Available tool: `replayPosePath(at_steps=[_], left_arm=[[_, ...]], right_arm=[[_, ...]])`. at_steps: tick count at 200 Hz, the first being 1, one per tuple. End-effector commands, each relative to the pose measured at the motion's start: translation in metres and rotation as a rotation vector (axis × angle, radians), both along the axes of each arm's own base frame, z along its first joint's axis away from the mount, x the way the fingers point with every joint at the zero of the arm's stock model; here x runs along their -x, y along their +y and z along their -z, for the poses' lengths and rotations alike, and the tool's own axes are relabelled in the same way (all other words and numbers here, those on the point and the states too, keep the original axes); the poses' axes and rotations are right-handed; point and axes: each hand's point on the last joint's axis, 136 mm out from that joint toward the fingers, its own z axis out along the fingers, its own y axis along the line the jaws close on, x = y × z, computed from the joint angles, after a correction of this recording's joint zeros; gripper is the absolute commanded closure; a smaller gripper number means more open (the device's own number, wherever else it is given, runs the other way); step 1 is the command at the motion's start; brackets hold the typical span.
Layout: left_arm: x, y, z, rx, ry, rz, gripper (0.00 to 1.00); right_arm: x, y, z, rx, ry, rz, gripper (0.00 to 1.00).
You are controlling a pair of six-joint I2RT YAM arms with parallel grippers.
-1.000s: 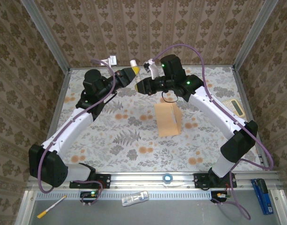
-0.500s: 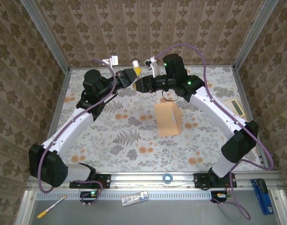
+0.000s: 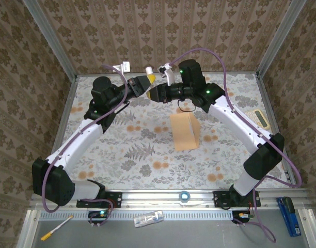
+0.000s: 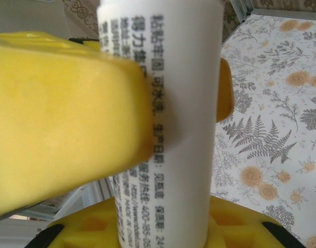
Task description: Place the letter into the envelope and seal it
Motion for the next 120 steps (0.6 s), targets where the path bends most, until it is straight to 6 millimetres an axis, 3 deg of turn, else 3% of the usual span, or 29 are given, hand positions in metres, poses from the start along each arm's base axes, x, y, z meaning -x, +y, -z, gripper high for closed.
replayPosePath(at_steps=[1,67,120], left_arm=[[0.011,-0.003,-0.016,0.039,-0.050,0.070,1.00],[0.043,-0.011,-0.049,0.165,-0.178,0.343,1.00],[0.062,-0.023,-0.057,0.190,-0.212,0.497,1.00]], right_arm=[[0.009,-0.003,-0.035,-0.094,-0.054,-0.046,0.81],[0.041,-0.007,-0.096,-0.428,-0.017,-0.365,0.81],[0.060,-0.008,-0.115,-0.447,-0.050,-0.476,0.83]])
